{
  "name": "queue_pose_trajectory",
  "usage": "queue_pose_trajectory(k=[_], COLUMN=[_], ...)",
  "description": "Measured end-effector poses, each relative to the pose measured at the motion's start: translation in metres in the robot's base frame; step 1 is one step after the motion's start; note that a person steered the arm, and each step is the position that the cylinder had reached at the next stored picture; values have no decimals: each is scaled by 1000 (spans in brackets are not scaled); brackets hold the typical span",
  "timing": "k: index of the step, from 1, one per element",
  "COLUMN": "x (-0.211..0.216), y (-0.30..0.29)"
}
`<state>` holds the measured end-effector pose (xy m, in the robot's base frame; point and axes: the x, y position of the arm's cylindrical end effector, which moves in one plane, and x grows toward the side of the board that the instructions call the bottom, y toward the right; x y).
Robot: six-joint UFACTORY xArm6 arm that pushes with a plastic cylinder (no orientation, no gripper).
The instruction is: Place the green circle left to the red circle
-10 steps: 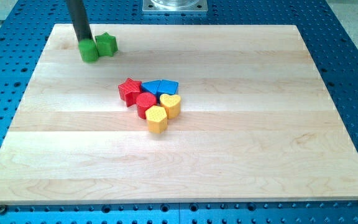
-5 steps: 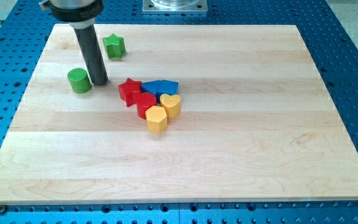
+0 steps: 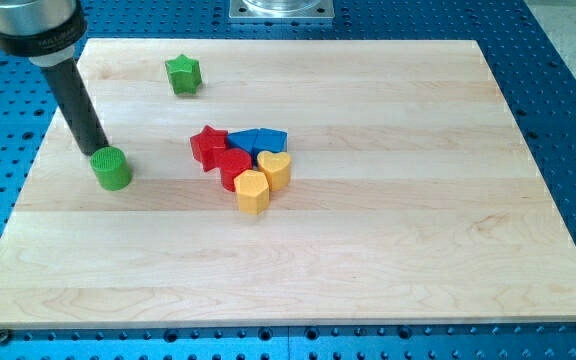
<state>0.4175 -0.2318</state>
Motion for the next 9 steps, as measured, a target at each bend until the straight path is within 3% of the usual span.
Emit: queue_pose_trajectory(k=[1,2,4,6,7,8,9], x=[27,46,89,66,74,-21,-95], y=[0,71,89,128,29,-55,-41])
